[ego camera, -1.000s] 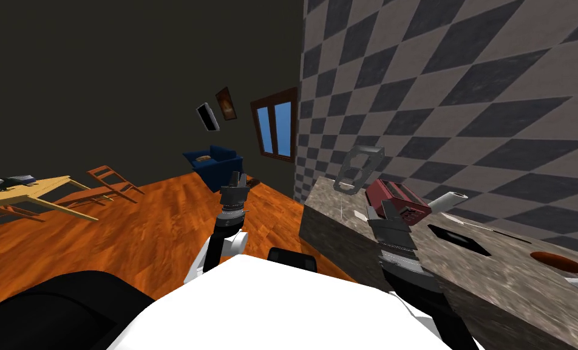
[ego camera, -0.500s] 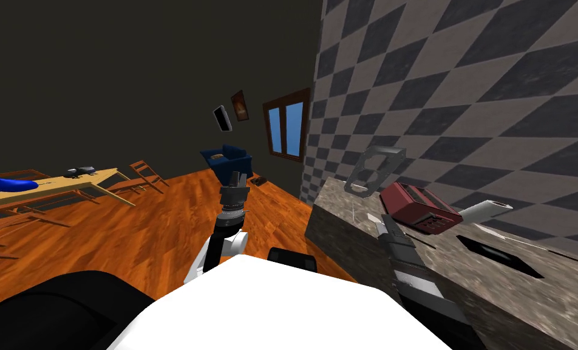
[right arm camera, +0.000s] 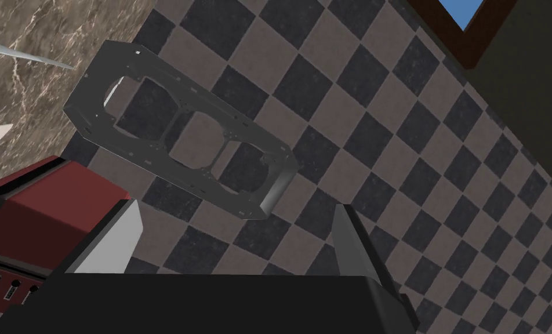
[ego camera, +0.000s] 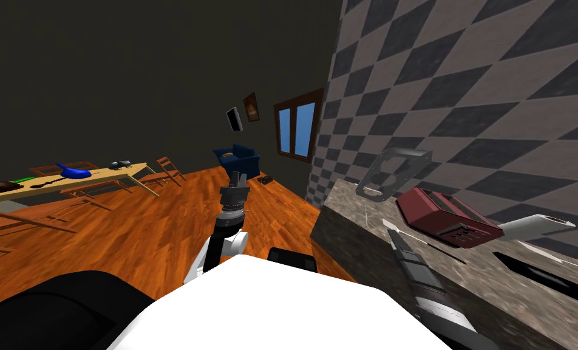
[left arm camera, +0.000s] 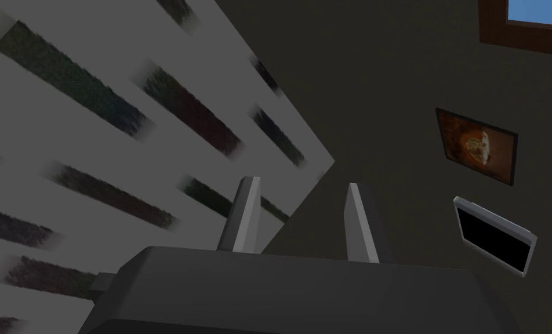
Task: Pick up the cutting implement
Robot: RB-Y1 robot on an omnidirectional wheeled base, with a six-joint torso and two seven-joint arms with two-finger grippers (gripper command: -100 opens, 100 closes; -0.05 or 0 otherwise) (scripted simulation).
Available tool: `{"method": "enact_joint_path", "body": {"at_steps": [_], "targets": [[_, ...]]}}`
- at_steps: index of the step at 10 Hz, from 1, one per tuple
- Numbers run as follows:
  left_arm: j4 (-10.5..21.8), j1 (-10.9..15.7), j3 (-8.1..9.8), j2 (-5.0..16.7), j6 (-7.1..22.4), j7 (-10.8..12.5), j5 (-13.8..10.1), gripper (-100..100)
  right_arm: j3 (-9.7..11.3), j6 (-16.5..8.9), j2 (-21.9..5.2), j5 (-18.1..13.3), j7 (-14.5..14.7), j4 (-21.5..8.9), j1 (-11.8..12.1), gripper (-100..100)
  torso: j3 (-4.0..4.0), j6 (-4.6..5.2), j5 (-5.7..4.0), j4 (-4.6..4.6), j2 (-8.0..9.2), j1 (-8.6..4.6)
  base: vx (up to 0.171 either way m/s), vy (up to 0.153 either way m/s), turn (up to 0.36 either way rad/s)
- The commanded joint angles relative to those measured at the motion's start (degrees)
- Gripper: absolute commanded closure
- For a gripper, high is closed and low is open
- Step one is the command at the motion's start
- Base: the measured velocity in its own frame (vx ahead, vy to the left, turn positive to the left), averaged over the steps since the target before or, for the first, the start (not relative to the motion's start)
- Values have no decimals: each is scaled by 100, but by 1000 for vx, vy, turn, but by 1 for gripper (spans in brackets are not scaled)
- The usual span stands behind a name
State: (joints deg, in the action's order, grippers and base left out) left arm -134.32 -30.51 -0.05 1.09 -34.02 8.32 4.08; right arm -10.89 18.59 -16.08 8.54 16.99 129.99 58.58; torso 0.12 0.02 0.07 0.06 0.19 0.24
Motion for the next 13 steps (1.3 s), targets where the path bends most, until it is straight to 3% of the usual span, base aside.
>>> {"method": "enact_joint_path", "body": {"at_steps": [1,4,5,8,9,11,12,13], "targets": [[0,0,0,0,0,0,0,0,-60,-139,-2,-6,209,-9,286,-100,0,0,0,0,0,0,-4,65,126],[0,0,0,0,0,0,0,0,-307,-530,-96,40,600,-197,766,-100,-8,-2,-1,-3,-13,-4,18,75,257],[0,0,0,0,0,0,0,0,-307,-530,-96,40,600,-197,782,-100,-11,-2,-2,-4,-18,-11,31,30,40],[0,-1,1,1,0,0,0,0,-524,-971,-167,72,924,-393,1151,-100,-17,-1,-7,-7,-30,-27,68,19,205],[0,-1,1,1,0,0,0,0,-524,-1005,-167,72,924,-393,1151,-100,-24,-4,-7,-9,-42,-32,77,-11,99],[0,-1,1,1,0,0,0,0,-651,-1359,-204,88,1103,-526,1330,-100,-21,-2,-9,-8,-36,-42,74,-23,174],[0,-1,1,1,0,0,0,0,-651,-1362,-204,88,1103,-526,1330,-100,-23,-2,-10,-9,-39,-44,69,-35,98],[0,-1,1,1,0,0,0,0,-711,-1550,-222,94,1183,-594,1402,-100,-22,0,-11,-8,-37,-45,92,-48,138]]}}
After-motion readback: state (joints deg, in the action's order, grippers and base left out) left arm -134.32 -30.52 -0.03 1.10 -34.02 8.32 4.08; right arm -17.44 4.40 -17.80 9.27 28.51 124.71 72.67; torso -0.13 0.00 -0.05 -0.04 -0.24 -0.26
